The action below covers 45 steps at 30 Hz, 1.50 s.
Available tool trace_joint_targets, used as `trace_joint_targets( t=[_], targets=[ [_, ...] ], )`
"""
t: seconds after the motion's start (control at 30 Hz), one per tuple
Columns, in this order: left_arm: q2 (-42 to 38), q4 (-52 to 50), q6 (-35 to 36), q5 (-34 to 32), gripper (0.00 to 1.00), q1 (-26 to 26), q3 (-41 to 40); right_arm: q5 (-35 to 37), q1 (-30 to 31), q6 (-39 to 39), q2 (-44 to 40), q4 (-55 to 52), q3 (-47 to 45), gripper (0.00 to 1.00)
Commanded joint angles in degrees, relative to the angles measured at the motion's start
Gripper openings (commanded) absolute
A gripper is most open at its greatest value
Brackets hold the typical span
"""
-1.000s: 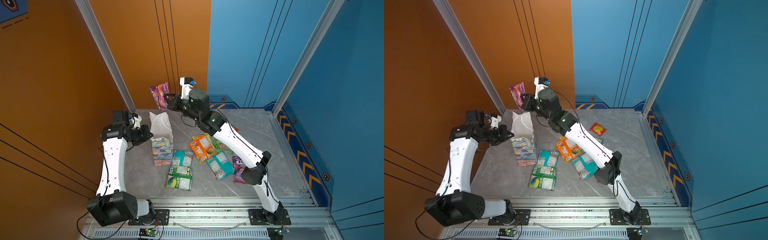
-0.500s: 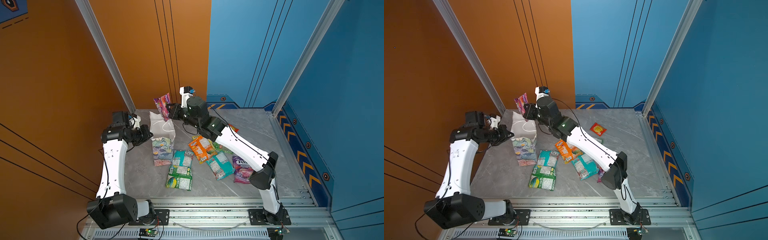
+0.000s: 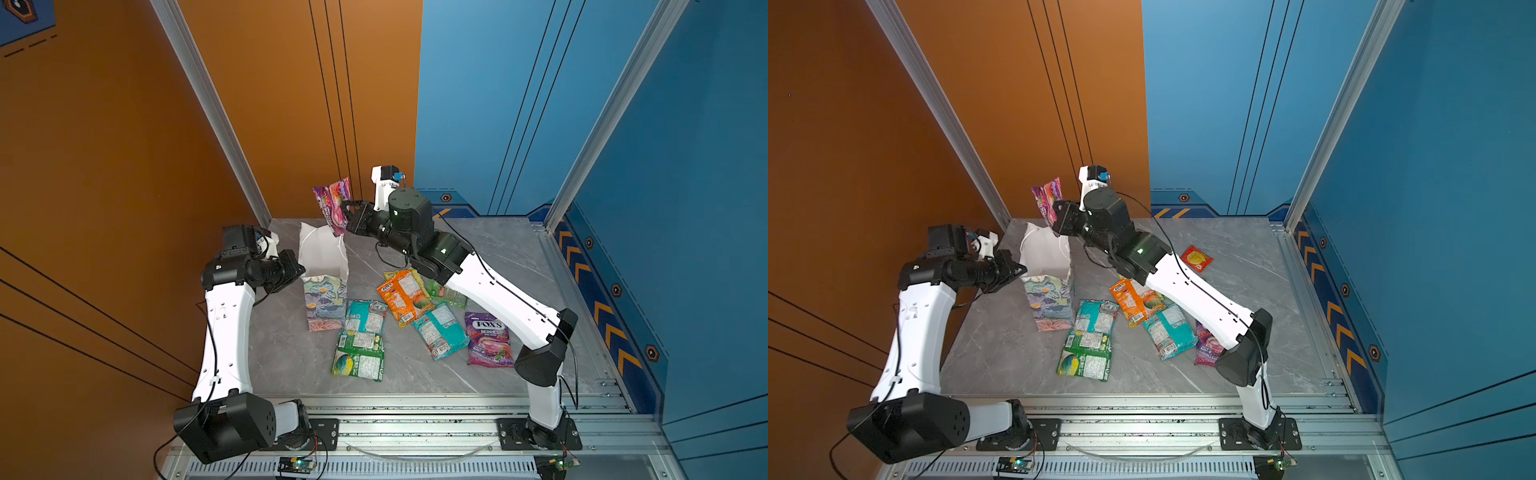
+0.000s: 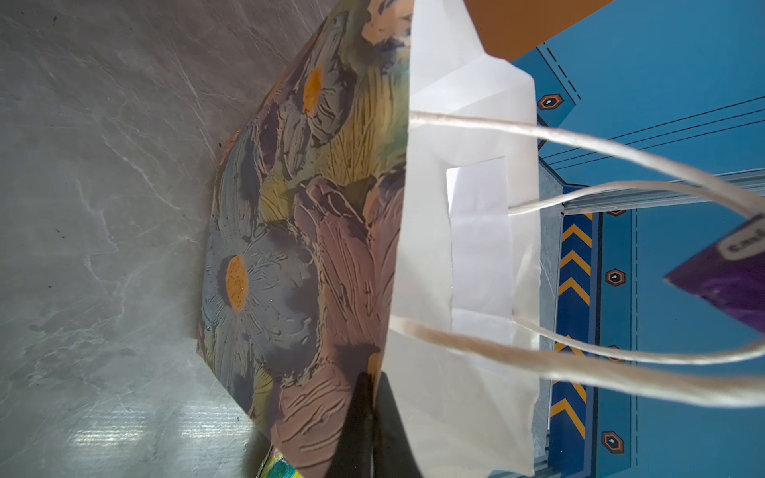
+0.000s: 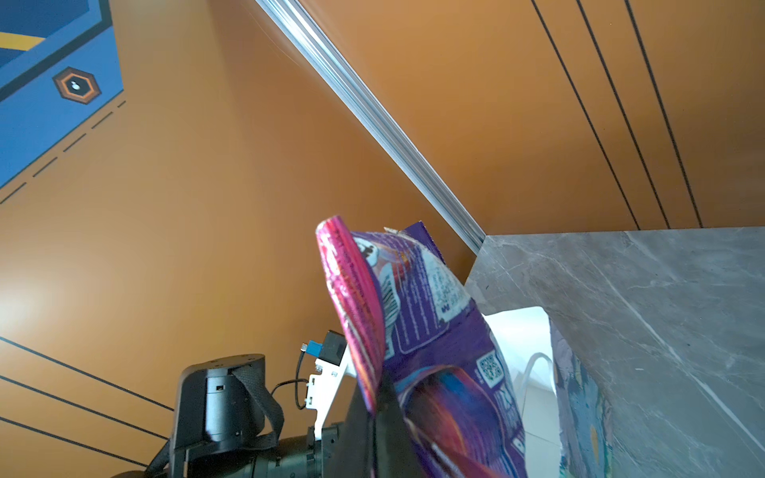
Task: Place the snacks into the paper bag
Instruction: Place the snack in the paper bag.
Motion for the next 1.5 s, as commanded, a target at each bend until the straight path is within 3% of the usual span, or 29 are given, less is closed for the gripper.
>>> trace_joint_targets(
  t=[0.0, 0.6, 1.13, 1.2, 1.3, 1.47],
  targets=[
    [-1.01, 0.66, -0.96, 0.33, 0.0, 0.62, -1.08, -0.29, 0.18, 0.89, -3.21, 0.47, -3.01, 0.0],
    [-2.15, 1.83, -2.1, 1.48, 0.0, 2.04, -2.07, -6.72, -0.7, 7.23, -2.24, -0.92, -8.01, 0.0],
    [-2.49, 2.84, -2.54, 1.75, 0.0, 2.22, -3.05, -4.75, -0.91, 8.48, -2.0, -2.47, -10.73, 0.0],
    [-2.45, 2.96, -2.63, 1.77, 0.0, 2.22, -3.22, -5.76, -0.96, 8.55, -1.62, -1.68, -10.34, 0.08],
    [-2.5, 2.93, -2.63, 1.89, 0.0, 2.22, -3.32, -7.85, -0.87, 8.63, -1.19, 0.5, -10.03, 0.31],
    [-2.63, 3.0, -2.63, 1.84, 0.0, 2.31, -3.47, -9.07, -0.87, 7.27, -1.17, 1.21, -8.21, 0.42]
  ],
)
